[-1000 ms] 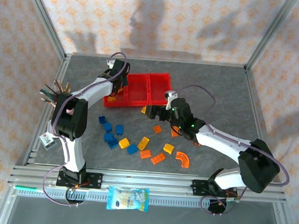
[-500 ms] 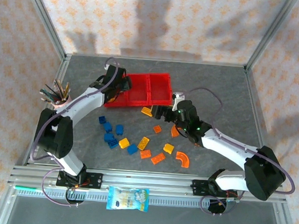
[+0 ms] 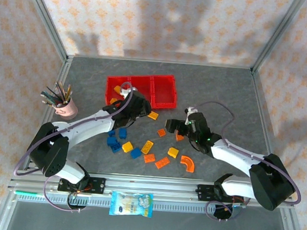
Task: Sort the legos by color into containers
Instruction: Rotate the lego at the center of the table.
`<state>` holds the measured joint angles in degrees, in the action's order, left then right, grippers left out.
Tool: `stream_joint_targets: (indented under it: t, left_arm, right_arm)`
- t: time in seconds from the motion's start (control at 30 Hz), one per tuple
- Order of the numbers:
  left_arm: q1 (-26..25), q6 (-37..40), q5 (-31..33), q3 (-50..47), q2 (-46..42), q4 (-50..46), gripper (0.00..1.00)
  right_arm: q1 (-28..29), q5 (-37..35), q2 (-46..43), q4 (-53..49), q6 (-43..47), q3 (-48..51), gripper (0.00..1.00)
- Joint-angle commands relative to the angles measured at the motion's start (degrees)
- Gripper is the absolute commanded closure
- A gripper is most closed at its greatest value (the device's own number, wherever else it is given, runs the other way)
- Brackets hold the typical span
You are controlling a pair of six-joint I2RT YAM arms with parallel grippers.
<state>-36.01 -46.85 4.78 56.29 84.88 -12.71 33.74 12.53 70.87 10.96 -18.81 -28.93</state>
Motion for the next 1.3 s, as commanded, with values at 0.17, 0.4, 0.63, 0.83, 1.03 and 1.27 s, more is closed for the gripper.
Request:
stream_joint_targets:
  t: [0.17,0.4,0.63,0.83,1.03,1.27]
  left_arm:
    - [-6.3,-9.7,6.8,3.8,8.0,0.0,0.16]
    - [-7.4,-11.9,10.3,9.0,15.8,-1.8,0.04]
    - [-7.4,-13.2,11.7,13.8,21.7,-3.4,0.01]
    - [-7.8,-14.9,14.7,16.6,26.2,-6.0,0.01]
    - [-7.9,-13.6,14.7,20.1,30.2,-7.9,0.06]
    - [-7.8,-13.2,18.0,25.2,34.4,-12.1,0.06]
  right_arm:
    - [-1.8,1.1,1.2,6.1,2.9,3.7,0.0]
    - [-2.2,-0.6,2.3,10.3,3.4,6.0,0.0]
    - [-2.2,-2.7,3.1,10.1,3.8,5.8,0.0]
    - [-2.2,-7.4,0.5,9.8,3.1,7.1,0.0]
    - [-2.2,-9.7,-2.9,10.7,2.8,8.9,0.0]
    - [-2.2,-10.3,-4.9,11.0,2.9,9.7,0.0]
